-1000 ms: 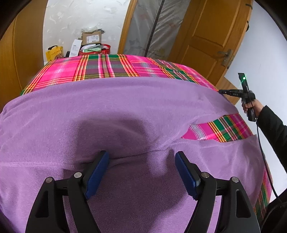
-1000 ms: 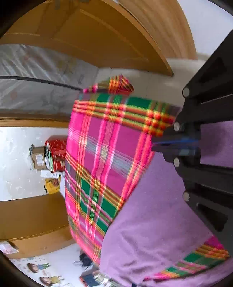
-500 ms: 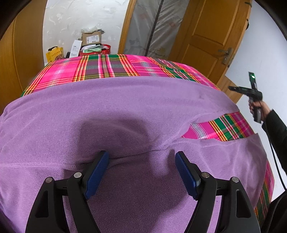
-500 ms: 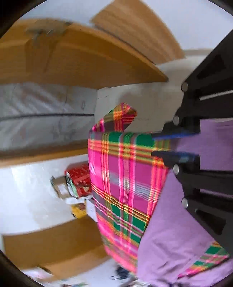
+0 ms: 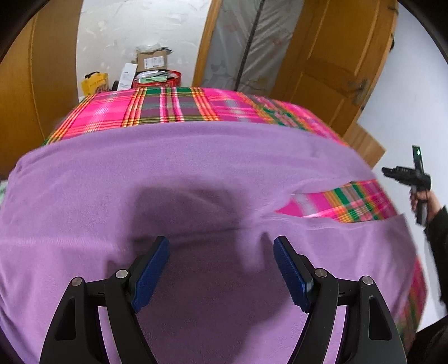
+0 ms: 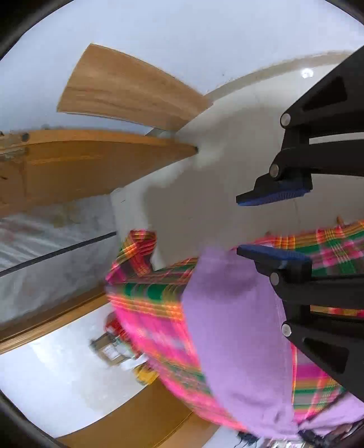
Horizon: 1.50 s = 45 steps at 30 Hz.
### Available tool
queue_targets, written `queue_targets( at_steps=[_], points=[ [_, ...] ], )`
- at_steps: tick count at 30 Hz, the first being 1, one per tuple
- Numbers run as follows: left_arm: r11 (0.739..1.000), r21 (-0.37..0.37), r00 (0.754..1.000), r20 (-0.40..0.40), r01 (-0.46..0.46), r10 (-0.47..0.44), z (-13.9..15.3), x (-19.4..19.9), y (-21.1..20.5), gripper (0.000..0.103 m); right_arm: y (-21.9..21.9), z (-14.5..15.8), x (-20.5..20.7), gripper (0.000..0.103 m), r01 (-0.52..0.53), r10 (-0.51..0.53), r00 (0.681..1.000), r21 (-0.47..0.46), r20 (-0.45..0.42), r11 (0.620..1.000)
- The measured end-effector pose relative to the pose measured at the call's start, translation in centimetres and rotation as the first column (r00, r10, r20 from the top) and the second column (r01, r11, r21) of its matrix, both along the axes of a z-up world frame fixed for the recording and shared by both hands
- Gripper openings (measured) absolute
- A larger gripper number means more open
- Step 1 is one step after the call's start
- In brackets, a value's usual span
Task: Fold clothes
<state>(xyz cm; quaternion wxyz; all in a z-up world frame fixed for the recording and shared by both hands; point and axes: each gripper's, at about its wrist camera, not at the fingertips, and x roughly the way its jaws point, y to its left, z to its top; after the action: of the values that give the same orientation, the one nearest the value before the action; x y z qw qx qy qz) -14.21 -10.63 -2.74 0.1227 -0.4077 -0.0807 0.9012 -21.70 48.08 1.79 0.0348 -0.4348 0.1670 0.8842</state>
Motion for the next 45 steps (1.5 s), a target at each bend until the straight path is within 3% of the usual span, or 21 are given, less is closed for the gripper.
queue_targets(
  at_steps=[2,7,16,20,23,27,30,33,37,40,45],
  points=[
    [1.000,0.010,1.000,-0.019,-0.013,0.013,0.6,1.1,0.2,0.078,-2.1,1.5,1.6,0.031,-0.058,0.058,0.997,-0.005,-0.053,0.998],
    [0.998,0.009,0.997,-0.048,-0.063,0.063,1.6,3.4,0.4,0.078,-9.4,2.8,3.7,0.034,-0.236,0.237,0.968,0.018,-0.088,0.972],
    [0.989,-0.084,0.992,0.017,-0.123,0.124,-0.9,7.4,0.0,0.078,-23.4,1.3,9.7,0.034,-0.467,0.461,0.880,-0.032,-0.116,0.883],
    [0.969,-0.116,0.976,-0.045,-0.217,0.213,0.1,9.6,-2.1,0.078,-25.1,-0.2,12.3,0.034,-0.439,0.437,0.893,0.003,-0.102,0.898],
    [0.922,-0.152,0.935,-0.082,-0.355,0.346,0.5,10.6,-5.4,0.078,-24.7,-1.1,13.4,0.034,-0.400,0.398,0.913,-0.003,-0.092,0.917],
    [0.873,-0.137,0.883,-0.035,-0.469,0.469,-0.6,11.9,-9.2,0.078,-23.4,-1.7,15.4,0.034,-0.342,0.339,0.936,-0.017,-0.091,0.940],
    [0.863,-0.140,0.871,0.015,-0.485,0.491,-1.8,12.9,-10.4,0.078,-22.5,-2.1,16.7,0.034,-0.289,0.288,0.955,0.000,-0.067,0.957],
    [0.868,-0.121,0.874,0.006,-0.482,0.487,-1.6,13.5,-10.4,0.078,-21.6,-2.2,17.6,0.032,-0.247,0.247,0.967,0.004,-0.059,0.969],
    [0.875,-0.138,0.884,-0.001,-0.463,0.468,-1.3,13.8,-9.8,0.078,-20.3,-1.4,18.6,0.032,-0.156,0.161,0.986,0.088,-0.052,0.984],
    [0.896,-0.082,0.899,-0.019,-0.437,0.437,-0.2,13.6,-9.3,0.078,-19.8,-0.8,19.3,0.032,-0.119,0.126,0.990,0.097,-0.066,0.988],
    [0.953,-0.047,0.954,-0.026,-0.300,0.299,0.3,11.9,-4.8,0.078,-20.8,-1.0,19.8,0.032,-0.147,0.152,0.986,0.072,-0.069,0.986]
  ],
)
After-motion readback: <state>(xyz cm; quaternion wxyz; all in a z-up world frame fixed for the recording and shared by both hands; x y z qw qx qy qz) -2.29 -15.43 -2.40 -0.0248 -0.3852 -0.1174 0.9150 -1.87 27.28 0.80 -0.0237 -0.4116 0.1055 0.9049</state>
